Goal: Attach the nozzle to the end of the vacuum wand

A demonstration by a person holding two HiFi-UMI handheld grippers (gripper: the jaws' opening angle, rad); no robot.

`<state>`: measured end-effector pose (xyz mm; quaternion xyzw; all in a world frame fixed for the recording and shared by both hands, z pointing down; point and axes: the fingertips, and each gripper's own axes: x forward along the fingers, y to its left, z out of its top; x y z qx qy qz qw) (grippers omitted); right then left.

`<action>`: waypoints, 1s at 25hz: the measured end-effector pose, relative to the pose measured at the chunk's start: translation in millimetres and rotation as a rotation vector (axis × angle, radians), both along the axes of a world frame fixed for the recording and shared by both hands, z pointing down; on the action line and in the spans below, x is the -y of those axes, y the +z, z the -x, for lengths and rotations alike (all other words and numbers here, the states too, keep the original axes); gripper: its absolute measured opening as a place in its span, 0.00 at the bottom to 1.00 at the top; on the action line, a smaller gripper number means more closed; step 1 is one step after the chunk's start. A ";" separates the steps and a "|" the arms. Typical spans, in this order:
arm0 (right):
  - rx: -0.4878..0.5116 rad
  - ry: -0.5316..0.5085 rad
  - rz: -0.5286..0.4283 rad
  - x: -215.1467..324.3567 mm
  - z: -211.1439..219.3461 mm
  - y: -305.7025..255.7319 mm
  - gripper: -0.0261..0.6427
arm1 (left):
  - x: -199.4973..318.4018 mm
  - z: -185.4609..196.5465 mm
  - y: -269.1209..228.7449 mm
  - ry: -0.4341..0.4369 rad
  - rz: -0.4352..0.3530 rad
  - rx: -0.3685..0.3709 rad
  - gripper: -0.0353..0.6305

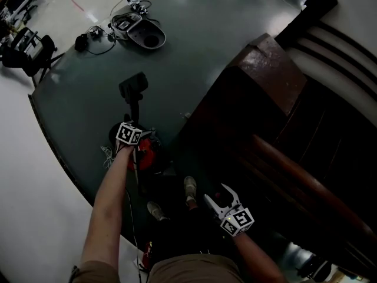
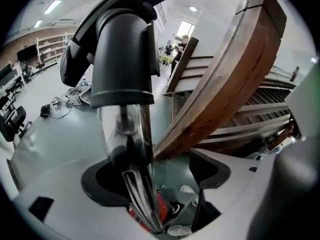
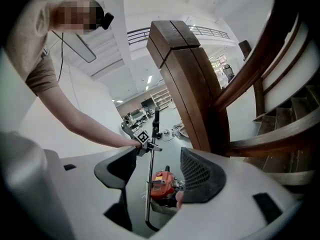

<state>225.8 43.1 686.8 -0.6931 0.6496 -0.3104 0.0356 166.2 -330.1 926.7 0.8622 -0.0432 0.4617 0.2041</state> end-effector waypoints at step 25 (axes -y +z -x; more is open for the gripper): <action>0.057 0.031 0.056 -22.0 12.2 25.1 0.47 | -88.3 57.3 12.4 0.068 0.084 0.114 0.62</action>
